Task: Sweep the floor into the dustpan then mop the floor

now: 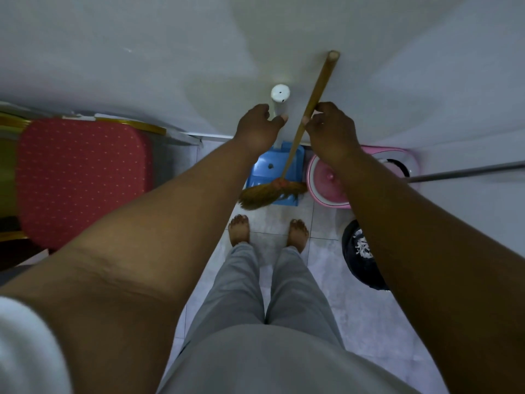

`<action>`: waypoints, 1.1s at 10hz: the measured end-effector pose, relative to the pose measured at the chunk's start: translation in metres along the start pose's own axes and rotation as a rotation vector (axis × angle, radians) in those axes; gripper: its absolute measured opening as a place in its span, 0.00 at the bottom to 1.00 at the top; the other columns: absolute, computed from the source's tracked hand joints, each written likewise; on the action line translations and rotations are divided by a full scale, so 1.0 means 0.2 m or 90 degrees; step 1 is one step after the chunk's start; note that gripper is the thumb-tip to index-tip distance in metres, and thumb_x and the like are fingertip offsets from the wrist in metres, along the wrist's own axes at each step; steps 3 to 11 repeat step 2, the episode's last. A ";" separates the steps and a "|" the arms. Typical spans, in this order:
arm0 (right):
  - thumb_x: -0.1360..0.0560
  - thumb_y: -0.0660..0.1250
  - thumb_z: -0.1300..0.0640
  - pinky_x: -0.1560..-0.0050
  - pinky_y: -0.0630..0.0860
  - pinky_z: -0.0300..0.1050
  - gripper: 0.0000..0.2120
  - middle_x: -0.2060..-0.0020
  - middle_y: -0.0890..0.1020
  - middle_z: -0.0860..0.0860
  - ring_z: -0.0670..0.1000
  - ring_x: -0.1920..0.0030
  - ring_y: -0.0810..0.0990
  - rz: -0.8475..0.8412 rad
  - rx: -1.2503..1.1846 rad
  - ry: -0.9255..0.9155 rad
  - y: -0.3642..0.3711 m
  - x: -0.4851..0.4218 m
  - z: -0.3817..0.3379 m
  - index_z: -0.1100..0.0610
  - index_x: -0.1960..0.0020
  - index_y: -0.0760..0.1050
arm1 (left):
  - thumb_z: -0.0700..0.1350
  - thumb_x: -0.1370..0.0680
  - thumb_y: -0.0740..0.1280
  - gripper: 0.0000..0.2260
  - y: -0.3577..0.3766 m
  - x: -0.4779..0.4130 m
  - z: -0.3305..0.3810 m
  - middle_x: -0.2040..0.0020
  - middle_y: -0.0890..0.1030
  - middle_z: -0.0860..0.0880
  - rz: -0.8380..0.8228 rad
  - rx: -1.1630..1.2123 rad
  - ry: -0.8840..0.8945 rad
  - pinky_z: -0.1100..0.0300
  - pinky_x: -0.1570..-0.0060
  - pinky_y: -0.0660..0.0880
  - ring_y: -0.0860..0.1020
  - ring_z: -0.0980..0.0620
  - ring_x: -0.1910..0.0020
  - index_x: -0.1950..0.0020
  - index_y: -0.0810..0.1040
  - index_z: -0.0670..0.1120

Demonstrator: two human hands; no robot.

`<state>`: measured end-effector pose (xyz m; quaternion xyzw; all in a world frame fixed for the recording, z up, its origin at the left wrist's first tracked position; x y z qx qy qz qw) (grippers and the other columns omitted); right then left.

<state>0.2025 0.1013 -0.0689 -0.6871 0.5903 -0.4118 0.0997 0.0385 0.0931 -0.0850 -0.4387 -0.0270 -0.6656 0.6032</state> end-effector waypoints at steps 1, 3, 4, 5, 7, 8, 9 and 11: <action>0.21 0.63 0.50 0.69 0.62 0.17 0.22 0.39 0.79 0.55 0.52 0.40 0.78 -0.002 0.006 0.000 -0.01 0.02 0.01 0.57 0.30 0.68 | 0.54 0.20 0.64 0.29 0.00 0.04 -0.01 0.27 0.69 0.44 -0.004 0.024 -0.002 0.56 0.31 0.65 0.69 0.47 0.29 0.24 0.63 0.42; 0.21 0.63 0.50 0.69 0.64 0.19 0.22 0.37 0.78 0.55 0.52 0.39 0.77 -0.012 0.003 0.015 -0.03 0.07 0.00 0.56 0.29 0.68 | 0.54 0.19 0.63 0.29 -0.02 0.11 -0.01 0.26 0.69 0.45 0.006 0.038 -0.001 0.56 0.31 0.64 0.68 0.47 0.28 0.23 0.62 0.42; 0.21 0.63 0.50 0.69 0.64 0.19 0.22 0.37 0.78 0.55 0.52 0.39 0.77 -0.012 0.003 0.015 -0.03 0.07 0.00 0.56 0.29 0.68 | 0.54 0.19 0.63 0.29 -0.02 0.11 -0.01 0.26 0.69 0.45 0.006 0.038 -0.001 0.56 0.31 0.64 0.68 0.47 0.28 0.23 0.62 0.42; 0.21 0.63 0.50 0.69 0.64 0.19 0.22 0.37 0.78 0.55 0.52 0.39 0.77 -0.012 0.003 0.015 -0.03 0.07 0.00 0.56 0.29 0.68 | 0.54 0.19 0.63 0.29 -0.02 0.11 -0.01 0.26 0.69 0.45 0.006 0.038 -0.001 0.56 0.31 0.64 0.68 0.47 0.28 0.23 0.62 0.42; 0.21 0.63 0.50 0.69 0.64 0.19 0.22 0.37 0.78 0.55 0.52 0.39 0.77 -0.012 0.003 0.015 -0.03 0.07 0.00 0.56 0.29 0.68 | 0.54 0.19 0.63 0.29 -0.02 0.11 -0.01 0.26 0.69 0.45 0.006 0.038 -0.001 0.56 0.31 0.64 0.68 0.47 0.28 0.23 0.62 0.42; 0.21 0.63 0.50 0.69 0.64 0.19 0.22 0.37 0.78 0.55 0.52 0.39 0.77 -0.012 0.003 0.015 -0.03 0.07 0.00 0.56 0.29 0.68 | 0.54 0.19 0.63 0.29 -0.02 0.11 -0.01 0.26 0.69 0.45 0.006 0.038 -0.001 0.56 0.31 0.64 0.68 0.47 0.28 0.23 0.62 0.42; 0.21 0.63 0.50 0.69 0.64 0.19 0.22 0.37 0.78 0.55 0.52 0.39 0.77 -0.012 0.003 0.015 -0.03 0.07 0.00 0.56 0.29 0.68 | 0.54 0.19 0.63 0.29 -0.02 0.11 -0.01 0.26 0.69 0.45 0.006 0.038 -0.001 0.56 0.31 0.64 0.68 0.47 0.28 0.23 0.62 0.42; 0.21 0.63 0.50 0.69 0.64 0.19 0.22 0.37 0.78 0.55 0.52 0.39 0.77 -0.012 0.003 0.015 -0.03 0.07 0.00 0.56 0.29 0.68 | 0.54 0.19 0.63 0.29 -0.02 0.11 -0.01 0.26 0.69 0.45 0.006 0.038 -0.001 0.56 0.31 0.64 0.68 0.47 0.28 0.23 0.62 0.42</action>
Point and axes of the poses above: each hand's wrist, its own x-axis away from the middle knuckle, its own y-axis out of the palm, z = x × y, the point moved 5 cm from there along -x, towards the middle knuckle
